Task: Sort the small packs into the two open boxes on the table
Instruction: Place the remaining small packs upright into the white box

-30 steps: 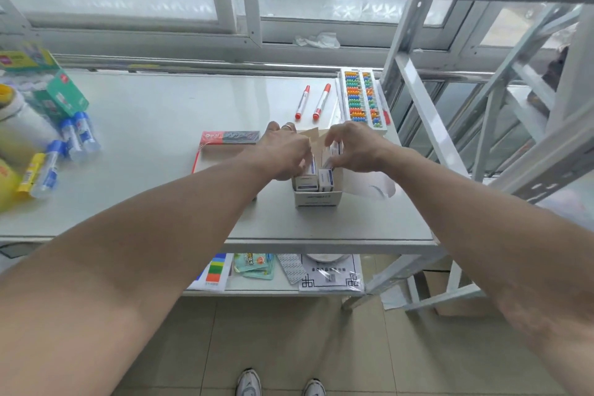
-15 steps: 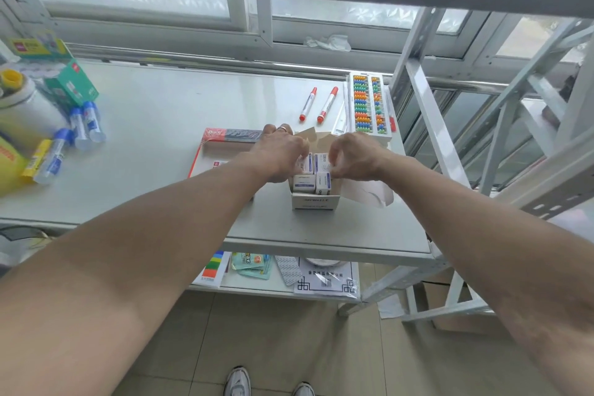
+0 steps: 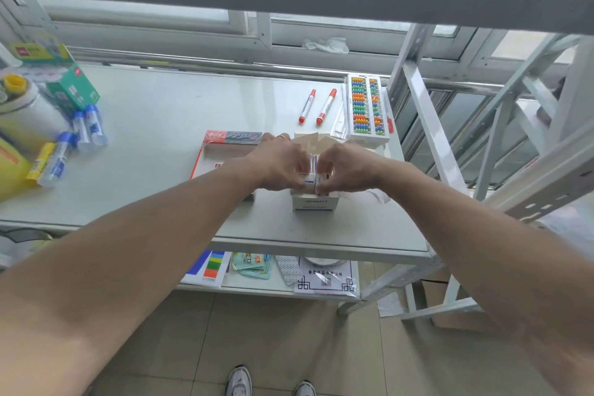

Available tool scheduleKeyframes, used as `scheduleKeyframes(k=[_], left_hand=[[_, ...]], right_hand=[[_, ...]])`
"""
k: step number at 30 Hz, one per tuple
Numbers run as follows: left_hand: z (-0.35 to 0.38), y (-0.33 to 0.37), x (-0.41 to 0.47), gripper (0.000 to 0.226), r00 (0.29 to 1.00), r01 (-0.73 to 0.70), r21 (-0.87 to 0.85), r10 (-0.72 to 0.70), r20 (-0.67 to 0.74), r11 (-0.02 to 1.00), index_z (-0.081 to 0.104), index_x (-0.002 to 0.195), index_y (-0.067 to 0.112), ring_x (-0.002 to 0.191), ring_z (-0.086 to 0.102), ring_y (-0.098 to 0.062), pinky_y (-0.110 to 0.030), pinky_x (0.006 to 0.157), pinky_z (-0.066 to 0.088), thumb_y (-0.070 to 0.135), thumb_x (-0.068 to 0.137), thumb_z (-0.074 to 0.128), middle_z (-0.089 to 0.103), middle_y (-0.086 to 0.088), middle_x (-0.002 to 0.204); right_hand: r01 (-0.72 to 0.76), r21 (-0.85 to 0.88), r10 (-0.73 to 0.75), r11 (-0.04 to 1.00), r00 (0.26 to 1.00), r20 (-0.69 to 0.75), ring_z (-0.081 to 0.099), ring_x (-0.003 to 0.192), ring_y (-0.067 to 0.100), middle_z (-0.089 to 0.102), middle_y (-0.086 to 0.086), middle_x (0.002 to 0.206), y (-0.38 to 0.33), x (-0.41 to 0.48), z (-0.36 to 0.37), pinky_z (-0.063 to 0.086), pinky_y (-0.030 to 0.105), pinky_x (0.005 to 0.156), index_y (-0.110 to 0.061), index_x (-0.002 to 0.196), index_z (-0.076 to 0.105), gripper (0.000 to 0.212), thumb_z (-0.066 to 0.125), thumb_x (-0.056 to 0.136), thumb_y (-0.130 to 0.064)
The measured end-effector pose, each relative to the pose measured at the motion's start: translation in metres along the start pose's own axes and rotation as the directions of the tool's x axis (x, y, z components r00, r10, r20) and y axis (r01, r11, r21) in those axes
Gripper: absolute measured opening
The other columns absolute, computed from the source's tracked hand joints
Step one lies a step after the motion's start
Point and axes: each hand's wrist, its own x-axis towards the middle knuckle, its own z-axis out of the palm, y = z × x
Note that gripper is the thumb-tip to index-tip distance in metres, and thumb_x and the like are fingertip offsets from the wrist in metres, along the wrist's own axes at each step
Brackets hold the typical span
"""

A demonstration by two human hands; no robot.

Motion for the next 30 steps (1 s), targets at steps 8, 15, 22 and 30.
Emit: scheduleKeyframes(k=[8, 15, 22, 30], left_hand=[[0.01, 0.004, -0.015, 0.028, 0.993, 0.012, -0.07, -0.02, -0.112, 0.998, 0.07, 0.094, 0.027, 0.102, 0.049, -0.019, -0.042, 0.098, 0.034, 0.042, 0.071, 0.078, 0.059, 0.011, 0.084], [0.016, -0.001, -0.009, 0.026, 0.997, 0.025, -0.17, -0.036, -0.065, 0.985, 0.074, 0.087, 0.029, 0.097, 0.044, -0.013, -0.044, 0.098, 0.032, 0.045, 0.068, 0.081, 0.066, 0.015, 0.086], [0.011, 0.001, -0.004, 0.033, 0.999, 0.053, -0.006, -0.053, -0.003, 0.999, 0.07, 0.091, 0.028, 0.104, 0.047, -0.017, -0.041, 0.088, 0.027, 0.05, 0.067, 0.077, 0.069, 0.011, 0.092], [0.015, 0.004, -0.002, 0.031, 0.998, 0.039, 0.115, -0.032, -0.058, 0.993, 0.07, 0.081, 0.028, 0.104, 0.05, -0.019, -0.042, 0.088, 0.025, 0.054, 0.066, 0.076, 0.069, 0.01, 0.084]], right_hand=[[-0.089, 0.159, 0.115, 0.983, 0.981, -0.159, 0.069, 0.078, 0.025, 0.073, 0.004, 0.081, 0.013, -0.012, -0.018, 0.058, 0.042, 0.068, -0.009, 0.083, 0.074, 0.024, 0.085, 0.073, -0.029], [-0.126, 0.311, 0.18, 0.942, 0.972, -0.149, 0.071, 0.087, 0.026, 0.075, 0.005, 0.091, 0.026, -0.023, -0.014, 0.06, 0.047, 0.079, -0.006, 0.089, 0.074, 0.027, 0.088, 0.071, -0.021], [-0.166, 0.407, 0.258, 0.898, 0.949, -0.182, 0.073, 0.079, 0.028, 0.076, 0.006, 0.074, 0.015, -0.03, -0.01, 0.06, 0.044, 0.072, -0.003, 0.079, 0.073, 0.025, 0.086, 0.074, -0.024], [-0.187, 0.168, 0.241, 0.968, 0.879, -0.411, 0.066, 0.062, 0.027, 0.069, 0.009, 0.065, -0.007, -0.03, 0.019, 0.054, 0.043, 0.055, -0.005, 0.063, 0.066, 0.035, 0.084, 0.067, -0.035]])
